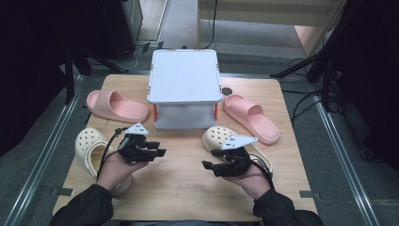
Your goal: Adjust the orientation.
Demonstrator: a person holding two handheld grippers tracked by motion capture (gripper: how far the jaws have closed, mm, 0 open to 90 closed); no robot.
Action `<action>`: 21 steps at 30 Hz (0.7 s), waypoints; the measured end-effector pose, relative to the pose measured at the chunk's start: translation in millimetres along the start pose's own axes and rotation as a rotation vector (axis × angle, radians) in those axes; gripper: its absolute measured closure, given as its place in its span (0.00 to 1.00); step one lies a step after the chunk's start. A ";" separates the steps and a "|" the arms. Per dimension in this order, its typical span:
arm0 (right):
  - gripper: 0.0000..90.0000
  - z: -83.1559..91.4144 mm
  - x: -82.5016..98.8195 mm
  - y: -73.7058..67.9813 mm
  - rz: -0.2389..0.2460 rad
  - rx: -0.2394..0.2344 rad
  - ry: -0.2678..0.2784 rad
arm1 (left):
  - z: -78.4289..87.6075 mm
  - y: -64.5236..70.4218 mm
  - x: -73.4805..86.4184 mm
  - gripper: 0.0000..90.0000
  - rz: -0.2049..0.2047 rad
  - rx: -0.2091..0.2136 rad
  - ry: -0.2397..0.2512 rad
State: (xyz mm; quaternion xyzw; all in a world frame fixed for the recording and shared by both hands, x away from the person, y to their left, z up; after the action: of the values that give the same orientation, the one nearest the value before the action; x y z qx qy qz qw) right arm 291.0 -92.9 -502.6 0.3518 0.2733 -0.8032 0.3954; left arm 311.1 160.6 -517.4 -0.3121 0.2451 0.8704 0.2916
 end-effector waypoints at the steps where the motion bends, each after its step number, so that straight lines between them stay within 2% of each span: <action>1: 0.62 0.0 0.0 0.0 0.000 0.000 0.000 | 0.0 0.0 0.0 0.62 0.000 0.000 0.000; 2: 0.71 2.8 -0.6 -0.7 0.028 -0.021 0.013 | 0.7 0.0 0.4 0.63 0.004 0.003 0.001; 5: 0.71 3.2 -1.2 0.6 0.021 -0.019 0.013 | 1.5 -1.0 2.5 0.63 0.005 0.003 -0.009; 6: 0.70 2.1 -0.7 2.2 0.004 -0.026 0.005 | 1.7 -2.1 3.0 0.61 0.014 -0.001 -0.015; 7: 0.70 1.7 -0.7 3.5 0.000 -0.014 0.004 | 2.9 -3.4 2.6 0.60 0.042 -0.009 -0.014; 9: 0.70 1.5 -1.2 3.7 0.000 -0.023 0.014 | 3.6 -3.5 2.4 0.60 0.043 -0.009 -0.013; 10: 0.68 0.1 -1.7 4.3 -0.001 -0.049 0.029 | 4.4 -3.2 2.3 0.59 0.042 -0.015 -0.009; 11: 0.67 -1.3 -1.5 4.2 -0.003 -0.068 0.027 | 5.1 -3.1 2.2 0.58 0.042 -0.021 -0.010; 12: 0.67 -1.3 -1.5 4.2 -0.003 -0.068 0.027 | 5.4 -2.4 2.1 0.58 0.048 -0.019 -0.016; 13: 0.64 -4.4 -0.3 3.9 0.006 -0.095 0.018 | 6.9 -0.8 1.3 0.57 0.041 -0.029 -0.023; 14: 0.64 -4.4 -0.3 3.9 0.006 -0.095 0.018 | 6.9 -0.8 1.3 0.57 0.041 -0.029 -0.023; 16: 0.63 -7.3 0.1 4.1 0.056 -0.085 0.017 | 12.5 1.2 -1.3 0.57 0.041 -0.034 -0.012; 18: 0.63 -8.1 -1.1 2.5 0.043 -0.110 0.017 | 14.2 1.1 -1.3 0.57 0.037 -0.034 -0.009; 21: 0.61 -8.8 -1.0 1.0 0.031 -0.121 -0.001 | 18.7 -0.3 1.3 0.57 0.046 -0.036 -0.009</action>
State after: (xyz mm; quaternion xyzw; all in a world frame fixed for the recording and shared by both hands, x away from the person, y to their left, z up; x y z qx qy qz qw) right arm 295.3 -86.7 -507.3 0.3311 0.3160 -0.7791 0.4284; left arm 302.9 172.7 -505.6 -0.3074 0.2353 0.8826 0.2668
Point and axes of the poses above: each handheld gripper's, and its own axes: z roughly backward along the jaws, x roughly out of its underside, y roughly to its right, the point moved 6 cm from there along -z, roughly forward along the jaws
